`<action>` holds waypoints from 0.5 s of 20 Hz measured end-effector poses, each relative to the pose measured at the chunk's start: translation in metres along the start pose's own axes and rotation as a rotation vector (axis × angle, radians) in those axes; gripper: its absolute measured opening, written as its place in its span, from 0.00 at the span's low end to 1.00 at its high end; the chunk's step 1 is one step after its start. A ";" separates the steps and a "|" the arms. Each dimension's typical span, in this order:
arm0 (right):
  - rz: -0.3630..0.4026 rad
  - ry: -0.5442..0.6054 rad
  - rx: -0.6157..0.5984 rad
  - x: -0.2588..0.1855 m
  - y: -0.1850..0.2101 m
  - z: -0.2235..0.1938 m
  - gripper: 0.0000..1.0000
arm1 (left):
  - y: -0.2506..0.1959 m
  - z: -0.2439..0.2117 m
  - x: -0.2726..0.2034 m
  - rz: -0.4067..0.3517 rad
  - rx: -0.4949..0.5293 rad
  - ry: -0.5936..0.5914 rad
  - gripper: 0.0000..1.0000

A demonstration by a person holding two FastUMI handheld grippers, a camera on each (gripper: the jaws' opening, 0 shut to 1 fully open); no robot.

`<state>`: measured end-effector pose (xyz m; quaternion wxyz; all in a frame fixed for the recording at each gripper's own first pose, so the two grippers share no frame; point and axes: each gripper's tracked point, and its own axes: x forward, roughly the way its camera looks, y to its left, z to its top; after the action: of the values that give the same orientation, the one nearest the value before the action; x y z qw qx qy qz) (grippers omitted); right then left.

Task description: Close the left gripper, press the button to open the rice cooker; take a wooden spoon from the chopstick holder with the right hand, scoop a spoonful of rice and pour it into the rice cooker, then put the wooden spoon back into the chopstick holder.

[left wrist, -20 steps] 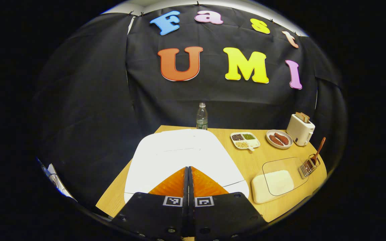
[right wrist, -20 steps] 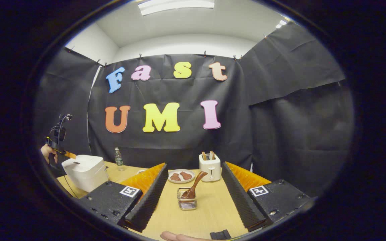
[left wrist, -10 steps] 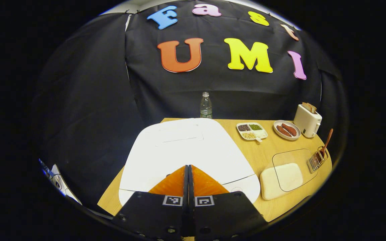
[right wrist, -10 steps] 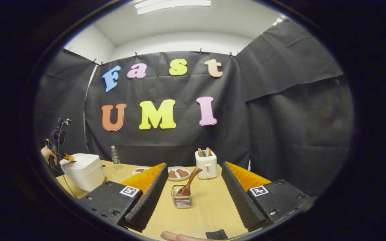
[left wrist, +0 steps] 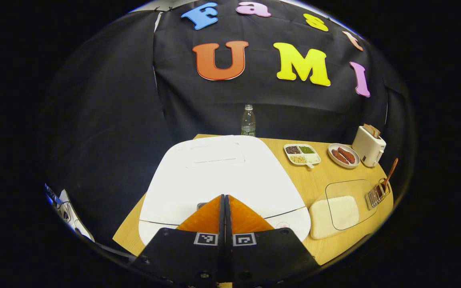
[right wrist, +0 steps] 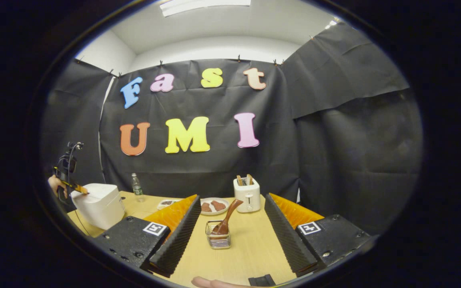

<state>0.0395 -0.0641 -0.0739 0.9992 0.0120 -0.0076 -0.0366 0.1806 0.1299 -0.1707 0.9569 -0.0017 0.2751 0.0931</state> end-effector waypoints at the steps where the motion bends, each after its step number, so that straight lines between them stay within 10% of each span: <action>1: -0.001 0.000 -0.001 0.001 0.000 -0.001 1.00 | 0.002 0.009 -0.004 0.001 0.007 -0.035 0.00; 10: 0.053 0.010 0.029 0.028 0.017 -0.012 1.00 | 0.020 0.093 -0.084 0.045 0.040 -0.370 0.07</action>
<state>0.0692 -0.0485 -0.0854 0.9996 0.0262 -0.0036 -0.0102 0.1562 0.1398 -0.0460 0.9887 0.0405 0.0962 0.1079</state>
